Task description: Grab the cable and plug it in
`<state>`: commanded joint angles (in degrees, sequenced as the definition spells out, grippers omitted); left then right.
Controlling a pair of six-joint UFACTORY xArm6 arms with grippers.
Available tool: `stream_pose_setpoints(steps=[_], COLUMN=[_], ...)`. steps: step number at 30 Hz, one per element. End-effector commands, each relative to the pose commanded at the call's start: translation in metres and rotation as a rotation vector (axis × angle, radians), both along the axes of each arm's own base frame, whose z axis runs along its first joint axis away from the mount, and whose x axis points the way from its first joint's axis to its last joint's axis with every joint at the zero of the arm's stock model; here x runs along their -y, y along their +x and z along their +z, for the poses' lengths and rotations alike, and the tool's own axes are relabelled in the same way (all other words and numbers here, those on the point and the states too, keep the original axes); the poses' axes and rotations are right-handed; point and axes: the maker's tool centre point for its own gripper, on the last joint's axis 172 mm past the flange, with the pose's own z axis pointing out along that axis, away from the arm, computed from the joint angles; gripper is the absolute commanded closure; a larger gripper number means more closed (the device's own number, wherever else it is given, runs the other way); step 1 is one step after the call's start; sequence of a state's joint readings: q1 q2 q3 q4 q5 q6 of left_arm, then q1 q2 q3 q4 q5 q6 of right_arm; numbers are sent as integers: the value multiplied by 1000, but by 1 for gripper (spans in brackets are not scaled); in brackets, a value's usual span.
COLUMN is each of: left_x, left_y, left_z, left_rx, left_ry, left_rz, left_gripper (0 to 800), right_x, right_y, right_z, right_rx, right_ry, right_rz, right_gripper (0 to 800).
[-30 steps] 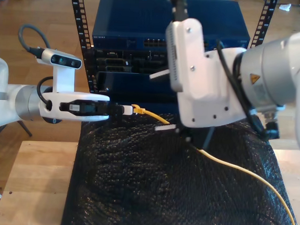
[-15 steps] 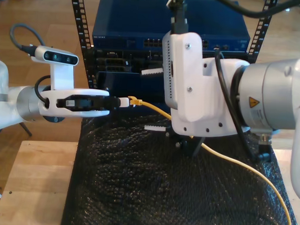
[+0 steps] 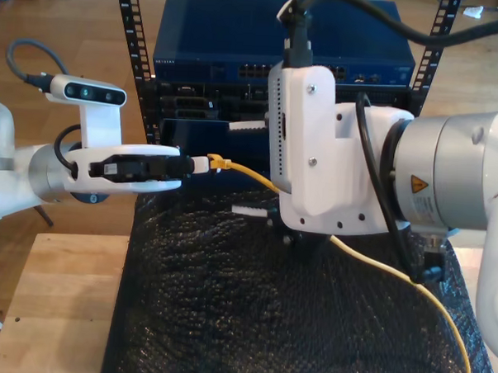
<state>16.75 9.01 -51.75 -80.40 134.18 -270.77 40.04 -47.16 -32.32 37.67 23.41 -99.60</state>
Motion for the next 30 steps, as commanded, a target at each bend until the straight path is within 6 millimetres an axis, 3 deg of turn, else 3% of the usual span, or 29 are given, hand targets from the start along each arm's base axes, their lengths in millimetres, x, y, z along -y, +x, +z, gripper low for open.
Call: stream_pose_setpoints(steps=[11,22,30], left_x=[2,6,5], left_y=[-3,-5,-9], left_z=[0,1,5], left_rx=[-7,-4,-1], left_ry=[-10,-11,-24], left_rz=[-16,-31,-41], left_gripper=[774,770,770], right_x=[-5,-8,-6], right_y=[-1,-2,1], right_z=[-5,-7,-5], right_rx=[-7,-7,4], right_ry=[-7,-4,3], right_rz=[9,10,-3], right_gripper=[265,444,456])
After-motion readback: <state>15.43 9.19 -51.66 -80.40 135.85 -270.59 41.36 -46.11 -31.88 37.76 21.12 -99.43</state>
